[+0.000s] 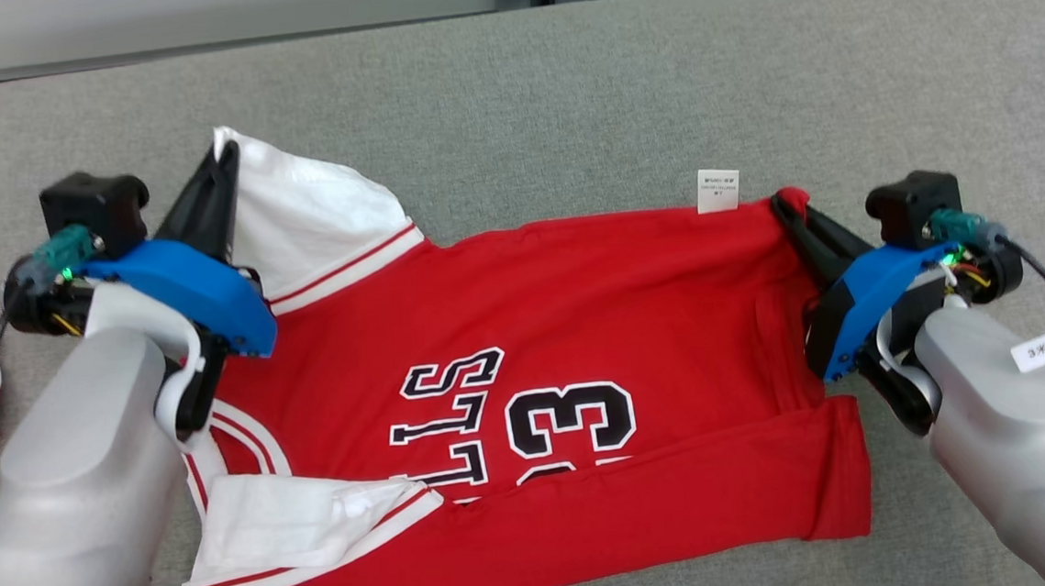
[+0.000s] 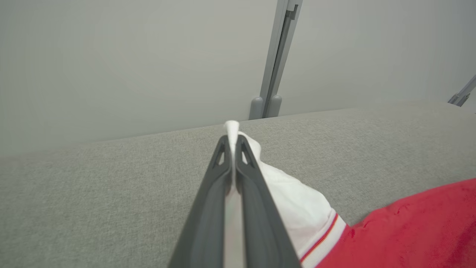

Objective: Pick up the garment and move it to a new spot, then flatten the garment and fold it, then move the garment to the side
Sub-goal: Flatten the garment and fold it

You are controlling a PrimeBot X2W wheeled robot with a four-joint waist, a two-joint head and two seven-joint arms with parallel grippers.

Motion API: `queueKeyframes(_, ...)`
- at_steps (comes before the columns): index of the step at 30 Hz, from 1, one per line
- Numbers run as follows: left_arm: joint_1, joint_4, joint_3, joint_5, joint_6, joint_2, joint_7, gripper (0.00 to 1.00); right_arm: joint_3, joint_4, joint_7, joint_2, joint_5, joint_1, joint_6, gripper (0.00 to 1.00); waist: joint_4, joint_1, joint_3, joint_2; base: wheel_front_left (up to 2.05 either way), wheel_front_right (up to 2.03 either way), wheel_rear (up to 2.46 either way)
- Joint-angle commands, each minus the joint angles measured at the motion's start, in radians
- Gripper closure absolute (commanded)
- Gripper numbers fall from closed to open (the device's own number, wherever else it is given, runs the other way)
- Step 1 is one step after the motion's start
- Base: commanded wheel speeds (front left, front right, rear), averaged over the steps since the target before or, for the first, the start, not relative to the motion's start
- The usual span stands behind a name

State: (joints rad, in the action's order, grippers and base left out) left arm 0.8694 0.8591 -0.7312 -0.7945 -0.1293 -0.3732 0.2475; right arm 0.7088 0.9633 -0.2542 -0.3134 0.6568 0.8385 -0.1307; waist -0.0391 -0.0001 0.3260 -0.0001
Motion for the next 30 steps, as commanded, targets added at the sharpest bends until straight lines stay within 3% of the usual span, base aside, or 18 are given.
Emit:
queueKeyframes(1, -0.038, -0.029, 0.01, -0.004, -0.001, -0.011, 0.013, 1.0, 0.007, -0.016, -0.008, -0.012, 0.004, -0.031, 0.0, 1.0, 0.001, 0.0001, -0.016, 0.0001, 0.0, 0.0, 0.0)
queueKeyframes(18, -0.45, -0.462, 0.188, 0.071, 0.094, -0.071, 0.018, 1.0, -0.087, -0.209, -0.012, -0.07, -0.072, -0.227, 0.0, 1.0, 0.05, 0.0001, -0.082, 0.0001, 0.0, 0.0, 0.0)
queueKeyframes(30, -0.647, -0.509, 0.212, 0.097, 0.121, -0.049, 0.018, 1.0, -0.182, -0.325, -0.012, -0.073, -0.134, -0.406, 0.0, 1.0, 0.059, 0.0001, -0.11, 0.0001, 0.0, 0.0, 0.0)
